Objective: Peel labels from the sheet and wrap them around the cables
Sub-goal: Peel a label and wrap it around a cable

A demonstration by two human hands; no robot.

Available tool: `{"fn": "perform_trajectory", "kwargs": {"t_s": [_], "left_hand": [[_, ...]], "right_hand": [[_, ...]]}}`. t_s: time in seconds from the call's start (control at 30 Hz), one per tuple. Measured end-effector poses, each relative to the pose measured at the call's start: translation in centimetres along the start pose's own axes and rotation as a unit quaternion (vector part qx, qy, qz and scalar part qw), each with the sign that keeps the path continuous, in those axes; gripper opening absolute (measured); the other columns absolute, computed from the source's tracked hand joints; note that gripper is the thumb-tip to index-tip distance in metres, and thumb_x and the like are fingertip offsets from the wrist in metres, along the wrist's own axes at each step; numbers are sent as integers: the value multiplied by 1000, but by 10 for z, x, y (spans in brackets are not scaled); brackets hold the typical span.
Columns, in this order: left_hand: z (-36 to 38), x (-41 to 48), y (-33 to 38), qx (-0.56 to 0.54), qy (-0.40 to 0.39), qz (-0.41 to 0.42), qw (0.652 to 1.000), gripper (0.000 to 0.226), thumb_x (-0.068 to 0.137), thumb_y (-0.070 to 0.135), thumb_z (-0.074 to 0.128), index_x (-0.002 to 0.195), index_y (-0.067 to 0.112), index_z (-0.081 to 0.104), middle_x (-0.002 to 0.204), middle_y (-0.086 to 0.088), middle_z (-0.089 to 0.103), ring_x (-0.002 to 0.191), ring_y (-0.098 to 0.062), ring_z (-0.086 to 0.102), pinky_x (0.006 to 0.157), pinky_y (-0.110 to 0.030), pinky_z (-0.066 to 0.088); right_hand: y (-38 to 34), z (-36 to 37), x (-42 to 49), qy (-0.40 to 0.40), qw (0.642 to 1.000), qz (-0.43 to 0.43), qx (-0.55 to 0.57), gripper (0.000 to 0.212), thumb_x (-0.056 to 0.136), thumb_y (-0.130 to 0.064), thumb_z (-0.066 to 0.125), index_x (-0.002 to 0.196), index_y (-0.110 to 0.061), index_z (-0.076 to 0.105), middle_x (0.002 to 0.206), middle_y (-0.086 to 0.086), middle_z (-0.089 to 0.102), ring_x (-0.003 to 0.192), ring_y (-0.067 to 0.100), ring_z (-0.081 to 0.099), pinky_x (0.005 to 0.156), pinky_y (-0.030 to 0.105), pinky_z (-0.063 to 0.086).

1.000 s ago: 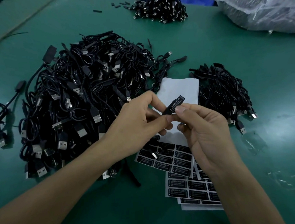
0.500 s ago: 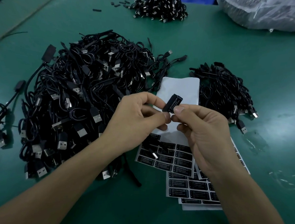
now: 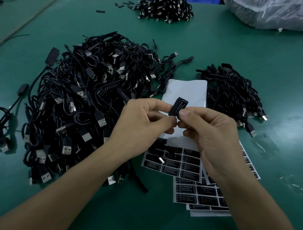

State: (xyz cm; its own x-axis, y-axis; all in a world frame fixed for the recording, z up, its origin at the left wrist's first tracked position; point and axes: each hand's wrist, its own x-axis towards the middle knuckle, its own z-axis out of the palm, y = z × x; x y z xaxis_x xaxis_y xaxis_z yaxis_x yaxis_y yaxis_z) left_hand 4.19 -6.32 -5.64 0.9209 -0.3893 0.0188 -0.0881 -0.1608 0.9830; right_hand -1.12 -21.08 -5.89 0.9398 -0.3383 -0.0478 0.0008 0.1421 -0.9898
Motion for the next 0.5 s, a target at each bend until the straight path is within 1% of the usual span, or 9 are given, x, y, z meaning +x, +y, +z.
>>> {"fn": "perform_trajectory", "kwargs": {"t_s": [0.07,0.1,0.2,0.3,0.43,0.5], "left_hand": [[0,0,0,2,5,2,1000,15,87,13,77,94,25,74,74,-1,77,75,-25,76,85,-57,58],[0,0,0,2,7,3,1000,15,87,12,77,93,26,74,73,-2,77,75,-24,76,84,-57,58],[1,0,-1,5,8,8,1000,16,87,11,76,93,26,73,72,-1,77,73,-17,76,85,-54,59],[1,0,-3,-2,6,10,1000,15,87,13,77,92,26,72,73,-2,77,74,-19,77,86,-54,59],[1,0,-4,-9,-3,12,1000,13,85,20,78,95,24,71,75,-2,78,74,-19,77,85,-52,60],[1,0,-4,-12,-5,11,1000,14,85,19,78,96,22,70,76,-2,78,74,-19,77,85,-51,60]], "right_hand": [[1,0,0,7,1000,-14,-19,11,84,-16,76,76,-23,81,74,2,74,70,11,67,61,19,50],[1,0,-1,9,999,-18,-27,12,85,-17,76,76,-24,81,75,2,75,71,11,68,62,19,50],[0,1,-1,11,999,-19,-32,12,86,-20,75,76,-26,81,76,2,75,73,13,67,62,20,50],[1,2,-1,16,999,-14,-33,12,86,-20,75,76,-24,81,75,2,75,71,12,66,61,20,50],[3,3,-1,24,999,-15,-42,11,87,-18,74,78,-18,80,73,5,74,68,9,65,59,18,50],[3,4,-1,28,998,-23,-49,12,88,-18,74,78,-17,79,71,4,73,66,7,64,58,17,50]]}}
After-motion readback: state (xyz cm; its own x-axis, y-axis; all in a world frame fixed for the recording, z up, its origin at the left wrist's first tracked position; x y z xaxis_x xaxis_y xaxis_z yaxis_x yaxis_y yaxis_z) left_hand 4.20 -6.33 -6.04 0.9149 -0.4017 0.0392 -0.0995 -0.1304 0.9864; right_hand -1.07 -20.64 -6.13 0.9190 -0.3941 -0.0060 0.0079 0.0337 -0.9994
